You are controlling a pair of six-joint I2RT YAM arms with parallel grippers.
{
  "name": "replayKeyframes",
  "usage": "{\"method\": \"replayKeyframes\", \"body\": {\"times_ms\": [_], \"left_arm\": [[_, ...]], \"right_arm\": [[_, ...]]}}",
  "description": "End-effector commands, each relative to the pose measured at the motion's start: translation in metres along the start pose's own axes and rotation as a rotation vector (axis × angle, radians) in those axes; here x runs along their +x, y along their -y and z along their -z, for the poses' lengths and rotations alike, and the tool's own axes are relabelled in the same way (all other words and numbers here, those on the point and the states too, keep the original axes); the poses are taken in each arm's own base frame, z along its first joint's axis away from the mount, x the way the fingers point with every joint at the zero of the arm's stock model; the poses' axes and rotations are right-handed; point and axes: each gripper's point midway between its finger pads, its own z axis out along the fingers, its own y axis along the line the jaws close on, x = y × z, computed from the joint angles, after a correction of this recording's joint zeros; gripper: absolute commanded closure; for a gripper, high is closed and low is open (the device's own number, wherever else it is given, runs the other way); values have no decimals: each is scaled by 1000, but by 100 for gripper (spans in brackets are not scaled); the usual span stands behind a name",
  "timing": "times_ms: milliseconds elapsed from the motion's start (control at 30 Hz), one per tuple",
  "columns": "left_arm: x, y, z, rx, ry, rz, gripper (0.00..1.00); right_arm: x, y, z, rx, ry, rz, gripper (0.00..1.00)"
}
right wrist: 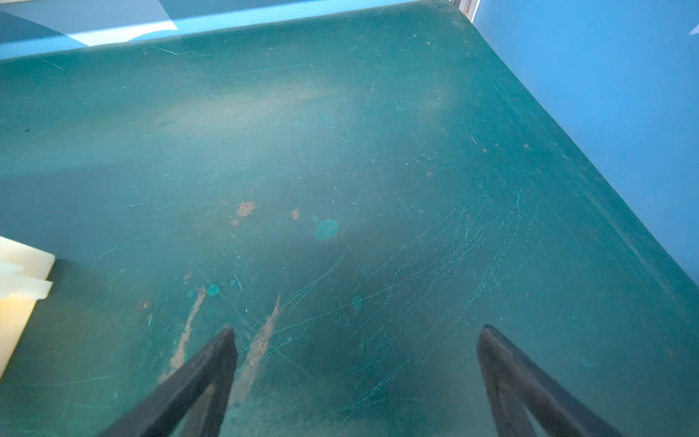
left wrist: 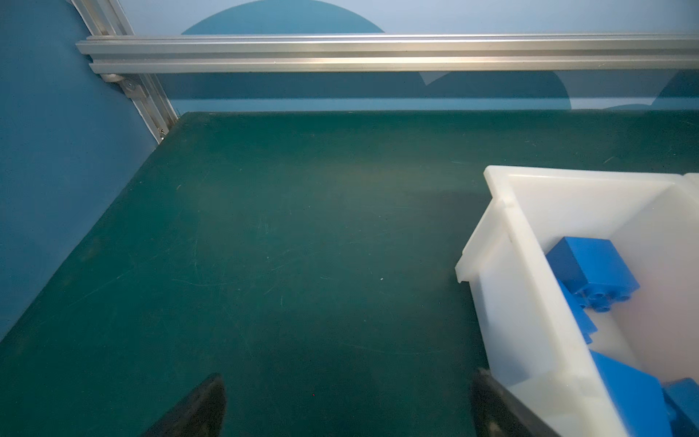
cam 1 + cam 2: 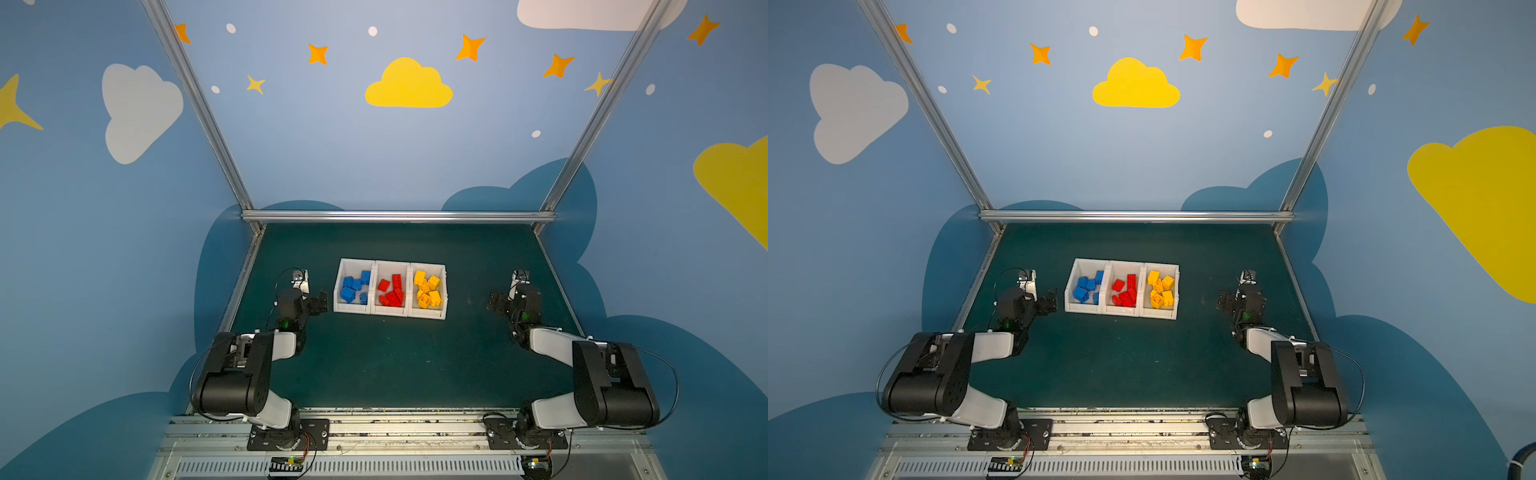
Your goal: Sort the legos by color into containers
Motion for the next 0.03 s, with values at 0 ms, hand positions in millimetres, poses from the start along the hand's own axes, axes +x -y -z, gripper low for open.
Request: {"method": "replayKeyframes", "body": {"times_ms": [0], "left_arm": [[2, -1, -1, 1, -6, 7, 0]], "right_arm": [[-8, -1, -1, 5, 20, -8, 1]]}}
